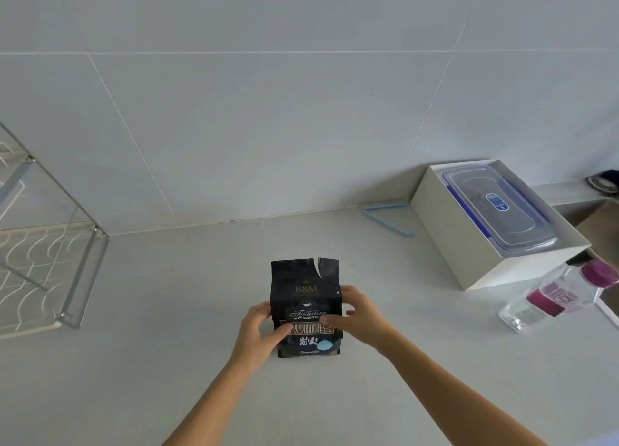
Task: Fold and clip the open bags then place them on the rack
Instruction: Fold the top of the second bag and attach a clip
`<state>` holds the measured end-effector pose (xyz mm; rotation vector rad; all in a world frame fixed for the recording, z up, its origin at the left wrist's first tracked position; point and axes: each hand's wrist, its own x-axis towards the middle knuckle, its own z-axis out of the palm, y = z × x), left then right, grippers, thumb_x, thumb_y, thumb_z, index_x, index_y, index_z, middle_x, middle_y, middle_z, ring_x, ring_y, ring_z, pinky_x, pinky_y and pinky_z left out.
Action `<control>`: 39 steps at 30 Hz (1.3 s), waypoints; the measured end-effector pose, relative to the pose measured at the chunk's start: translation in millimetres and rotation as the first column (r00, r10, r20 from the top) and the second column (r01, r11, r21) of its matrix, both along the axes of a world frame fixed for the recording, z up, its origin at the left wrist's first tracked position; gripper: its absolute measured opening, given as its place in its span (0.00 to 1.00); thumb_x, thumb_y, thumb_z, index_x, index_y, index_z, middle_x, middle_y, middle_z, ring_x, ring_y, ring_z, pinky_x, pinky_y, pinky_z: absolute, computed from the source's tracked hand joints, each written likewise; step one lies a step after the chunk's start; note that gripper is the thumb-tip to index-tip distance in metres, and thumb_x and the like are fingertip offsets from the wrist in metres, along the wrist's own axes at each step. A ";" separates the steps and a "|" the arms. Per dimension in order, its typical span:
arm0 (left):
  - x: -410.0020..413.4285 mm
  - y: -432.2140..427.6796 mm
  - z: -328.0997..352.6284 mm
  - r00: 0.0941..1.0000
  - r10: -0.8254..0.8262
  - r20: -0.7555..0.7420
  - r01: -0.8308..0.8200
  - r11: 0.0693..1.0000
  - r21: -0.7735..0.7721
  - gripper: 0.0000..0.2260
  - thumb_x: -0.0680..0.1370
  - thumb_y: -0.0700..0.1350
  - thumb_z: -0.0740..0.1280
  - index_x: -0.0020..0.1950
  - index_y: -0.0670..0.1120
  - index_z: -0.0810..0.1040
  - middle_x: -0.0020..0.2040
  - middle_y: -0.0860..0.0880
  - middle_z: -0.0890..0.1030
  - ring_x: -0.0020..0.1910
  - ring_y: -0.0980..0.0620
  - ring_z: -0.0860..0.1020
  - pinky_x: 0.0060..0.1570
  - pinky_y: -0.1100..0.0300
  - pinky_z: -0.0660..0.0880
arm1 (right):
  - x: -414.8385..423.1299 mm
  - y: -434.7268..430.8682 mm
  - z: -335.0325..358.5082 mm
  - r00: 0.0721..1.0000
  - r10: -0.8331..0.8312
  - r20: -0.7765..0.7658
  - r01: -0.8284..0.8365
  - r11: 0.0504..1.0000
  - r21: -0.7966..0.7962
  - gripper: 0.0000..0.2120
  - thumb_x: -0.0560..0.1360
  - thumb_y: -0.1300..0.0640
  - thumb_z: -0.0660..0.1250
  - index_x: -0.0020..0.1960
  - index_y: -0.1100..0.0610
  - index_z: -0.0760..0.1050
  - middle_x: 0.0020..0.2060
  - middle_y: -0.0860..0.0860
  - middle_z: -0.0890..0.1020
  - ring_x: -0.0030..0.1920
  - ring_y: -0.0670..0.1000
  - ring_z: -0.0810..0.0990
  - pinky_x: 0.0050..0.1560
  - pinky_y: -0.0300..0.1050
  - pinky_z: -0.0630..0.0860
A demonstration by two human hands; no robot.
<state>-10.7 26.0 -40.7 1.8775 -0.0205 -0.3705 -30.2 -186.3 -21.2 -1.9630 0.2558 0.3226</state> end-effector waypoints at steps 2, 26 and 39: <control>-1.3 -6.9 4.3 0.998 -0.044 -0.034 0.041 0.996 -0.082 0.15 0.70 0.37 0.73 0.52 0.51 0.76 0.53 0.55 0.78 0.49 0.69 0.76 0.44 0.79 0.70 | -3.5 7.8 -2.0 0.998 0.033 -0.048 -0.030 0.998 0.052 0.20 0.68 0.60 0.75 0.58 0.55 0.75 0.52 0.48 0.80 0.53 0.50 0.79 0.54 0.44 0.78; 9.0 3.3 9.7 0.938 0.125 0.324 -0.175 0.976 0.130 0.32 0.67 0.38 0.75 0.68 0.50 0.68 0.65 0.47 0.67 0.64 0.52 0.65 0.61 0.59 0.63 | 11.1 12.1 5.2 0.953 -0.154 0.260 0.141 0.988 0.067 0.32 0.68 0.57 0.75 0.65 0.43 0.62 0.62 0.41 0.70 0.61 0.42 0.71 0.53 0.39 0.72; 0.3 12.7 1.8 0.965 -0.005 -0.262 -0.051 0.977 -0.209 0.15 0.72 0.46 0.72 0.57 0.49 0.78 0.59 0.51 0.80 0.61 0.51 0.76 0.57 0.58 0.71 | -0.7 -0.4 -17.0 0.999 0.006 -0.032 0.000 0.982 0.187 0.11 0.71 0.59 0.72 0.53 0.52 0.80 0.60 0.47 0.78 0.60 0.49 0.76 0.57 0.43 0.73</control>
